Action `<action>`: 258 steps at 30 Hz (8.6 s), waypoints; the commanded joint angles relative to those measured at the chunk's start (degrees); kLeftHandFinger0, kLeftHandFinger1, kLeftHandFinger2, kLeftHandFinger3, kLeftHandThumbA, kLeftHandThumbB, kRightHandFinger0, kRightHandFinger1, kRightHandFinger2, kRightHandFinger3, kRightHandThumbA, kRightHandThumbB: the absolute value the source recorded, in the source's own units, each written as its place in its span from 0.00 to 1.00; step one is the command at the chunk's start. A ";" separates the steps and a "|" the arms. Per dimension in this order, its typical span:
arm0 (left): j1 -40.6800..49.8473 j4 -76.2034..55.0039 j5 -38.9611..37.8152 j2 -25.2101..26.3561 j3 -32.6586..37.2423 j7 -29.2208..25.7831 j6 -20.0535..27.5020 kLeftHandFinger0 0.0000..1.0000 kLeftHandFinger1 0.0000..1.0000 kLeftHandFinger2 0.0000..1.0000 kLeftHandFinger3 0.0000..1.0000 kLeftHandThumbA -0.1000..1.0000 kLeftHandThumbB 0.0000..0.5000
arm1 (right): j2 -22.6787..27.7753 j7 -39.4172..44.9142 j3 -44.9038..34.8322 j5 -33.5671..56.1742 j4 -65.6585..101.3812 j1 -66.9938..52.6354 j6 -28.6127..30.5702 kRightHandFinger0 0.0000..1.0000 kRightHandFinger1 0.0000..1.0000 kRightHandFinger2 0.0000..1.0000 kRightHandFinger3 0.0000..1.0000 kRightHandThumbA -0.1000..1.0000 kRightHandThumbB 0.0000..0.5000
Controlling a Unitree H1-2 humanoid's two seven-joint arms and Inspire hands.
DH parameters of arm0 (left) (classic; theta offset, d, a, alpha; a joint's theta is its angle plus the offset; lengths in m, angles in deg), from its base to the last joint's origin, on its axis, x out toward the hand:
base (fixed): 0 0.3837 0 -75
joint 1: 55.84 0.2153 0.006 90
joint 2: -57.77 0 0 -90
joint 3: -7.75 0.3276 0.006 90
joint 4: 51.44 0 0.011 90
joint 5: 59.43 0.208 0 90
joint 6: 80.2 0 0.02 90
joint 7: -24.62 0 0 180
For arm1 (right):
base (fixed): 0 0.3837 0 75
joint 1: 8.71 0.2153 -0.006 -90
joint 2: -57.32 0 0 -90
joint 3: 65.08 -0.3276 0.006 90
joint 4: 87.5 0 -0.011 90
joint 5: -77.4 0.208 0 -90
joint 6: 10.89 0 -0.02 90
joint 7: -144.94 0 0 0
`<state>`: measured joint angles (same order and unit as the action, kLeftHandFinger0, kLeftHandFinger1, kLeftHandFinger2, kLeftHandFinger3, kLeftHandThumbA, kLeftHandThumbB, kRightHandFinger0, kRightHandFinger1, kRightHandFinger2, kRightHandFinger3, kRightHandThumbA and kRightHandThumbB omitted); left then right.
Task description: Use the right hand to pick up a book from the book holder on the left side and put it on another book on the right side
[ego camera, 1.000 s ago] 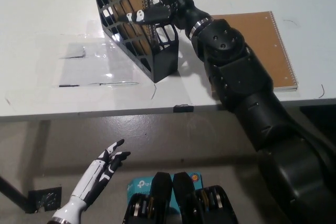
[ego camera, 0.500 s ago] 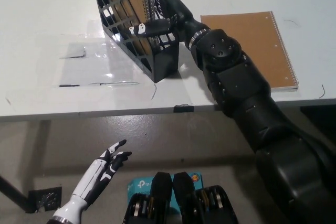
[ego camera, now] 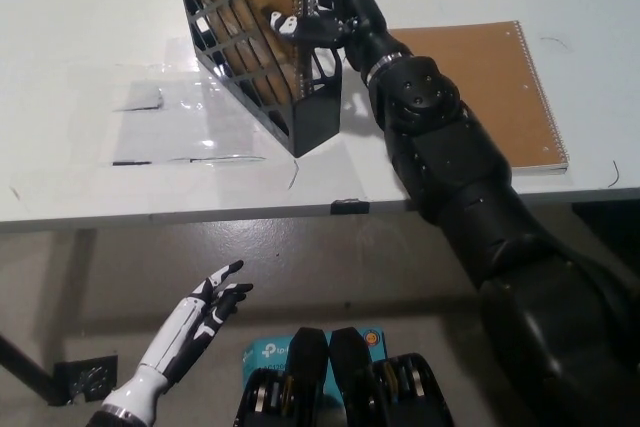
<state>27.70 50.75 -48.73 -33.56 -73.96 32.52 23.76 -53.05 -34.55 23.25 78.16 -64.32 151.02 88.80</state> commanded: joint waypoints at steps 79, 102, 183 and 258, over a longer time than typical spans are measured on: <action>-1.12 1.65 0.37 0.56 0.27 -0.07 6.15 0.73 0.78 0.85 0.99 1.00 0.34 | 14.69 -5.78 -37.00 49.73 25.04 12.81 -36.62 0.00 0.22 0.74 0.95 0.00 0.08; 0.50 1.39 0.02 -1.47 -2.60 -1.33 6.26 1.00 1.00 1.00 1.00 1.00 0.59 | 20.68 0.34 -22.36 31.87 -6.42 11.08 -21.60 0.00 0.18 0.86 1.00 0.00 0.09; -0.38 1.75 0.68 -1.62 -3.15 -1.83 5.62 0.88 1.00 1.00 1.00 1.00 0.41 | 25.85 8.91 -3.19 7.84 -6.59 6.16 2.06 1.00 1.00 1.00 1.00 0.78 0.65; -1.23 3.25 0.96 -1.26 -3.05 -1.71 6.92 0.95 1.00 1.00 1.00 1.00 0.39 | 14.21 15.44 4.32 9.89 56.74 -63.40 -5.03 1.00 1.00 1.00 1.00 0.85 0.33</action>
<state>26.07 56.04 -47.98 -34.98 -77.25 31.23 29.81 -38.46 -20.90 27.01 87.91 -8.33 88.34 80.48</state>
